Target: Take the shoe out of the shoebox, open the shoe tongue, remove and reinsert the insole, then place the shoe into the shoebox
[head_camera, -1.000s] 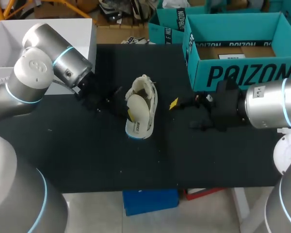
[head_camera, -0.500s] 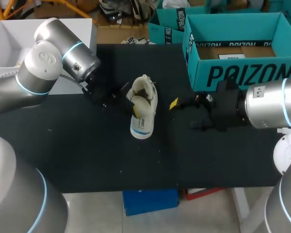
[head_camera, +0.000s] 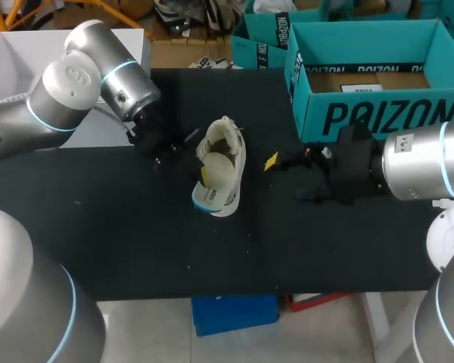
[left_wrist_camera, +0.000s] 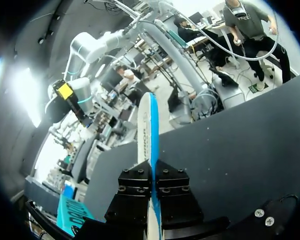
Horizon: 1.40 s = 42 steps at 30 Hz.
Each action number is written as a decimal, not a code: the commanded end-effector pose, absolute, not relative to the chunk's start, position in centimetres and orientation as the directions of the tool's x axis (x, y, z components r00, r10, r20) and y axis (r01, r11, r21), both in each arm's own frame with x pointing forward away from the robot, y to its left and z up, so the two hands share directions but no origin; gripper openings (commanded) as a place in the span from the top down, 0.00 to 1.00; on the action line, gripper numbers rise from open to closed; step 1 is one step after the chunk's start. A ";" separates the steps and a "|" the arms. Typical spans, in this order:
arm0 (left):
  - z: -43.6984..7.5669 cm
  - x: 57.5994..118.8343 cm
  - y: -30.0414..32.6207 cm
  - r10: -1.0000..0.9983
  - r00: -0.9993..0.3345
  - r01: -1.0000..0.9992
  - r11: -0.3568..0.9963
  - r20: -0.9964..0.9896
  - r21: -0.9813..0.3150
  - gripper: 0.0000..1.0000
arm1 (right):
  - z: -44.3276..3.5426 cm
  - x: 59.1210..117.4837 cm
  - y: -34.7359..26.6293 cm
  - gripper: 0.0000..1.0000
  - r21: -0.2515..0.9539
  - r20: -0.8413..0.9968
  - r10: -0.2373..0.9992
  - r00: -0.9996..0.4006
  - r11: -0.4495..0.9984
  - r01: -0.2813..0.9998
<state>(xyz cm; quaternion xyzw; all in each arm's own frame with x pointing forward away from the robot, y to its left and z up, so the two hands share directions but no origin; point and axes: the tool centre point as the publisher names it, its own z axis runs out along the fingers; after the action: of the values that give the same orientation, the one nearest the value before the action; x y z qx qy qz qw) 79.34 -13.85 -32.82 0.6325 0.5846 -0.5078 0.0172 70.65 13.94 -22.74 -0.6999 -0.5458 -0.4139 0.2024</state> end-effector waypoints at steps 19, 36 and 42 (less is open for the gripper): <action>-34.5 81.6 -14.4 0.753 -0.129 0.839 -0.264 -0.645 -0.476 1.00 | -22.7 70.7 14.0 0.00 0.168 0.800 0.597 0.062 -0.322 0.932; -35.9 84.4 -14.6 0.734 -0.147 0.871 -0.221 -0.663 -0.438 1.00 | -22.7 70.7 14.0 0.00 0.168 0.800 0.597 0.062 -0.322 0.932; -35.9 85.0 -14.8 0.705 -0.147 0.882 -0.223 -0.694 -0.414 1.00 | -22.7 70.7 14.0 0.00 0.168 0.800 0.597 0.062 -0.322 0.932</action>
<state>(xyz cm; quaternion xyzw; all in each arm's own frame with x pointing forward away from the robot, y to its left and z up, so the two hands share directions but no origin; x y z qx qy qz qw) 85.09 -14.90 -35.52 0.6463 0.6162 -0.4396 0.0965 70.65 13.93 -22.73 -0.6999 -0.5458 -0.4138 0.2024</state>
